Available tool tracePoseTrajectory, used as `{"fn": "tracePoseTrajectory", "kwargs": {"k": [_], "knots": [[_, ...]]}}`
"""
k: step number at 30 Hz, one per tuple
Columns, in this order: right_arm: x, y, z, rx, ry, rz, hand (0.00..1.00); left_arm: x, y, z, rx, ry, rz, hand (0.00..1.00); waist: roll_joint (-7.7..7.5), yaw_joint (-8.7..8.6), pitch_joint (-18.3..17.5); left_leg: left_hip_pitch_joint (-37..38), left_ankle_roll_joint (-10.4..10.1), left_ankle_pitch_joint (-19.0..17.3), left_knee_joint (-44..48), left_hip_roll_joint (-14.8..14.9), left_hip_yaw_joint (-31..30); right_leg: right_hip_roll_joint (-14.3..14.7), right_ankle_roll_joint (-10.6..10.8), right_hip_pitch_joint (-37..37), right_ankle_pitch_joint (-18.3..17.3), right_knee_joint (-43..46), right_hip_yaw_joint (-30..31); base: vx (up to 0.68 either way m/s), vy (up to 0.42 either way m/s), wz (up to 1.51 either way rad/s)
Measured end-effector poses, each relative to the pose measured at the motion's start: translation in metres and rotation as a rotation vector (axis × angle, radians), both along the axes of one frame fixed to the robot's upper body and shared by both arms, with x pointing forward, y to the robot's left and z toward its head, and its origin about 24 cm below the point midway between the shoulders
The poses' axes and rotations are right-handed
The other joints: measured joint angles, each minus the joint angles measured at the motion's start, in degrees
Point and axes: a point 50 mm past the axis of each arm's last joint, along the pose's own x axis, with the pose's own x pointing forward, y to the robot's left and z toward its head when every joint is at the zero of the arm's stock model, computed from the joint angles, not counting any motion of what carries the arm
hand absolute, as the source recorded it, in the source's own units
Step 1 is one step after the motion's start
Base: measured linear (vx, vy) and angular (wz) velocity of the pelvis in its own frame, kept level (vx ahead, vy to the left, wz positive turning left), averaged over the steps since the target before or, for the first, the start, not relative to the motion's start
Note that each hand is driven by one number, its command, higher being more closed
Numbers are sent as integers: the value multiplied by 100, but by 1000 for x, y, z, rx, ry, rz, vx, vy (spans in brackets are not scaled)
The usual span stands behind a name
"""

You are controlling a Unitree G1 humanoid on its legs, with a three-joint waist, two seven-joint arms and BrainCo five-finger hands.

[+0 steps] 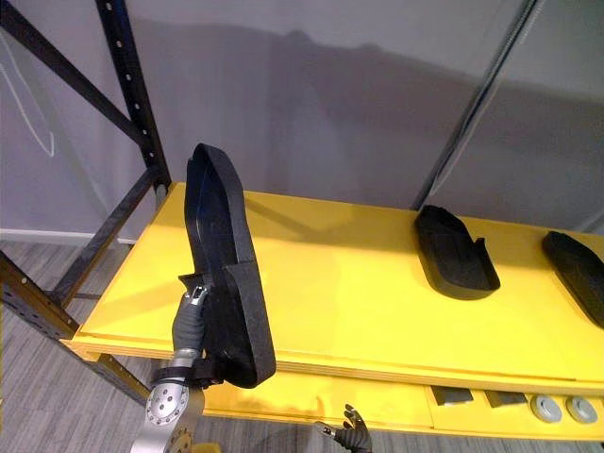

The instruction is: Walk over and take plastic housings, then place them on the shelf

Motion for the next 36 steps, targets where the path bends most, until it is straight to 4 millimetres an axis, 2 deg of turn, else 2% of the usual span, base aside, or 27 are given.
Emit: {"fn": "tracePoseTrajectory", "kwargs": {"k": [4,9,13,15,19,23,24,26,28,32,36], "knots": [[3,-1,1,4,-8,-20,0,0,-1,0,1,3,-11,100,8,-3,-39,-36,-32,24,-40,101,-22,128,-45,-6,209,-117,94,31,10,2],[-5,-4,-1,2,12,-35,0,1,2,-1,74,5,-1,100,41,-3,-182,217,1,226,-467,240,146,234,-92,4,744,-332,405,5,61,-18],[-20,-4,-7,8,63,-31,0,21,12,4,185,-13,33,100,61,-18,-288,406,18,488,-952,266,296,225,-155,-24,1050,-532,593,-57,27,-20],[-28,-3,-11,13,98,-9,0,40,23,9,243,-24,84,100,71,-62,-355,500,25,673,-1276,237,357,199,-178,-57,1144,-639,726,-122,0,-16],[-30,-2,-14,16,116,22,0,67,42,13,338,-10,156,100,67,-184,-383,657,-56,1009,-1825,220,477,168,-125,-143,1237,-869,947,-143,-57,-17],[-25,-3,-15,15,121,63,0,92,69,-1,462,120,226,100,83,-360,-410,1002,-166,1703,-2877,181,585,133,-113,-235,1235,-1150,1003,-159,-116,-21],[-23,-9,-15,1,117,70,0,99,73,-7,489,172,227,100,145,-405,-375,1173,-201,1983,-3333,196,570,197,-98,-257,1260,-1241,996,-144,-81,-6],[-19,-17,-13,-19,110,75,0,104,74,-14,519,220,222,100,251,-504,-296,1292,-236,2212,-3607,242,561,267,-99,-271,1258,-1231,961,-136,-59,2],[-19,-23,-13,-34,112,81,0,111,76,-24,558,299,216,100,304,-546,-284,1304,-228,2231,-3607,273,547,315,-62,-272,1237,-1241,997,-129,-32,-5],[-19,-24,-13,-36,114,81,0,122,92,-27,601,383,247,100,250,-587,-252,1301,-227,2229,-3606,252,592,315,-75,-298,1222,-1258,1058,-30,1,-8],[-16,-21,-15,-25,125,88,0,136,107,-13,643,389,286,100,131,-589,-154,1247,-232,2222,-3584,198,602,267,-44,-313,1242,-1344,1125,13,10,-2]]}}
